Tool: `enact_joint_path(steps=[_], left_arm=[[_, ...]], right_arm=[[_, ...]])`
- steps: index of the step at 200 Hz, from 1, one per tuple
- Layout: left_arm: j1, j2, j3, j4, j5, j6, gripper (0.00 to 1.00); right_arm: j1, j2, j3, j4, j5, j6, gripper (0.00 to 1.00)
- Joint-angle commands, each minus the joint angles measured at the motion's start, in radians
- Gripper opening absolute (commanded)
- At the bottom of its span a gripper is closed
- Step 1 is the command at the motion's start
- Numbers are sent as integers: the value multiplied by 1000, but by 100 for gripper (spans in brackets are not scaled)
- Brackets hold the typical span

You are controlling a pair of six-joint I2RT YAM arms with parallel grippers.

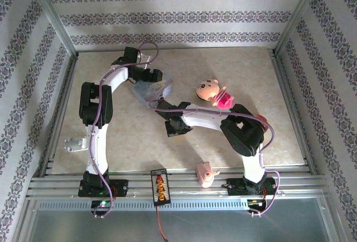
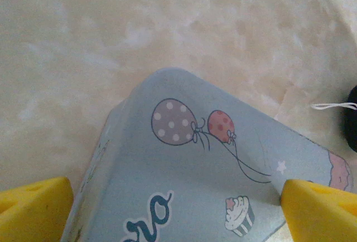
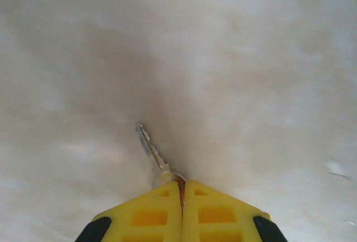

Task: Unlock a padlock with a key

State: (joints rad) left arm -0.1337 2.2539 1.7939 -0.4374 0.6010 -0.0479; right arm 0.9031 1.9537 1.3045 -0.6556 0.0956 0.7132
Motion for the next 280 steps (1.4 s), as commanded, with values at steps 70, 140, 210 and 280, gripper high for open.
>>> enact_joint_path(steps=[70,140,210,280], left_arm=[[-69,77,145,-184,85,138,96],[-35,-121,72,-48,-136,-106,98],[-32,-619,-589,484,-108,-363,94],[-151,-847,-1164,1310,81,-195,99]], right_arm=[[-139,-208,-221,93,-38,-93,0],[-214,-410,-261,122,-63,-256,0],[-290,-544,-214,137,-138,-264,0],[-387,-575,-139,248,-347,-99,0]])
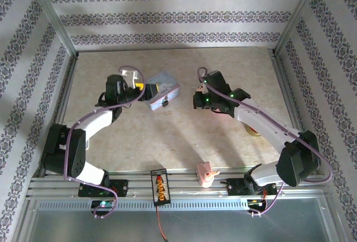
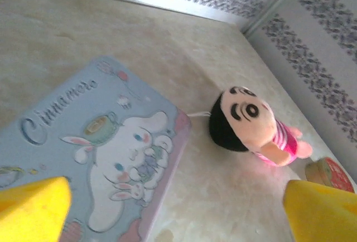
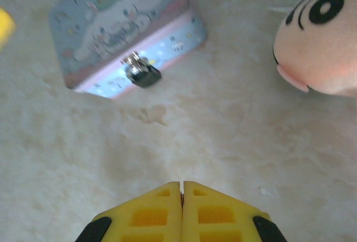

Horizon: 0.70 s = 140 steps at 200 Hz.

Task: Unlock a padlock with a key

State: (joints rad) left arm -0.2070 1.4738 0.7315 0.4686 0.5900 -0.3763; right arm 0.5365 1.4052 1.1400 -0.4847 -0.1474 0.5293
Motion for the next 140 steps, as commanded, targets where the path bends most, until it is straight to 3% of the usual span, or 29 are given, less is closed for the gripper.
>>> enact_joint_path(steps=[1,64,94,121,140], left_arm=[[-80,-68,-106,410,92,140,99],[-255,-35,-147,513,109,389,100],[-312,17,-108,502,78,449,91],[-354,77,-89,576,53,470,72],[-378,122,-71,632,27,457,69]], right_arm=[[-21,-26,25,79,-105,88,0],[-26,-40,42,160,-162,174,0],[-24,-58,17,221,-192,217,0],[-17,-71,5,236,-193,232,0],[-9,-75,1,244,-197,240,0]])
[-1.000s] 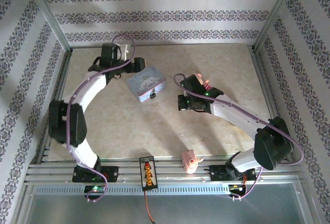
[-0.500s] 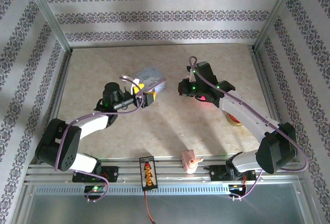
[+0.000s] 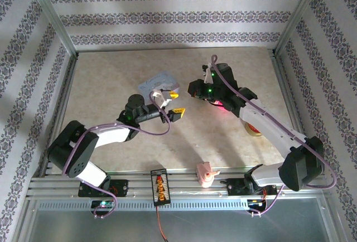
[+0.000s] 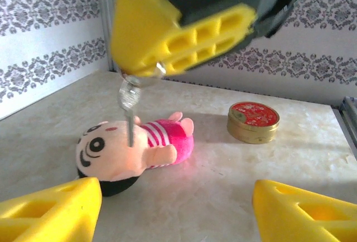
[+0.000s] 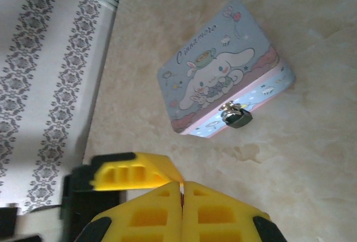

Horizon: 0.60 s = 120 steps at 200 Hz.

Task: Unlock a padlock with a key

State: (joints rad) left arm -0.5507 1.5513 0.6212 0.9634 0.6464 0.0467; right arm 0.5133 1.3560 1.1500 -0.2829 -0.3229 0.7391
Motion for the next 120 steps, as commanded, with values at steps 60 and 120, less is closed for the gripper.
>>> enact_joint_path(steps=[60,120], left_arm=[[-49,182,74,375,-94,-105,49],[-52,195,99,359,-123,-120,35]], right_arm=[[31,-39,-20,50,-21,40,0],[39,-43,-33,59,-16,49,0]])
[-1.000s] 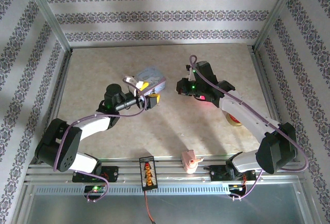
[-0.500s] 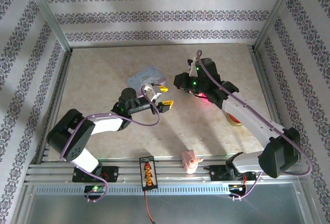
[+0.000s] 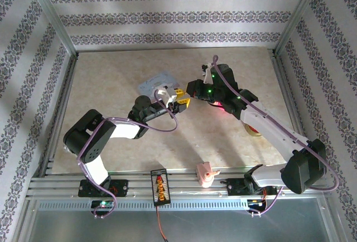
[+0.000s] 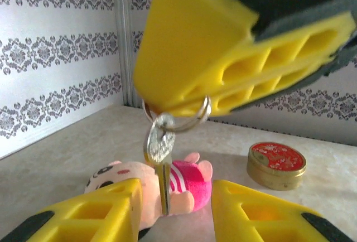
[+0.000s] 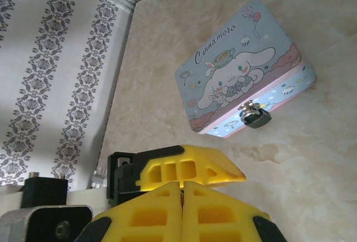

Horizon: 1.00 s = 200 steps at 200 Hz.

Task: Unlock a padlock with a key

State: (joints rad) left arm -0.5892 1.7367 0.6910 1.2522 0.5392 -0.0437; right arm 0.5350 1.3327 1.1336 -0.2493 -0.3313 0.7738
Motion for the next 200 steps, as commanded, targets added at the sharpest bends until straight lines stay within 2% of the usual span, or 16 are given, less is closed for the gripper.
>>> enact_joint_path(steps=[1,33,64,98,104,121,136,153,175,200], left_arm=[[-14,10,30,70,-16,-30,34],[-14,12,34,67,-22,-40,23],[-14,-7,34,20,-25,-22,0],[-13,-67,28,-86,-11,20,0],[-12,-85,32,-129,-3,30,0],[-6,-155,63,-340,39,82,0],[7,-224,131,-653,101,169,0],[12,-293,201,-999,155,327,0],[13,-345,299,-1359,149,489,0],[13,-360,399,-1635,122,608,0]], right_arm=[[17,-20,-16,26,-8,14,0],[20,-18,-15,29,-6,16,0],[21,-20,-18,28,-3,10,0],[17,-18,-18,21,-10,-7,0],[15,-17,-15,17,-17,-17,3],[4,-22,-1,-15,-32,-69,12],[-9,-42,5,-31,-56,-120,21],[-21,-80,-14,-20,-76,-172,30],[-26,-125,-54,13,-99,-252,31],[-28,-164,-89,44,-148,-349,36]])
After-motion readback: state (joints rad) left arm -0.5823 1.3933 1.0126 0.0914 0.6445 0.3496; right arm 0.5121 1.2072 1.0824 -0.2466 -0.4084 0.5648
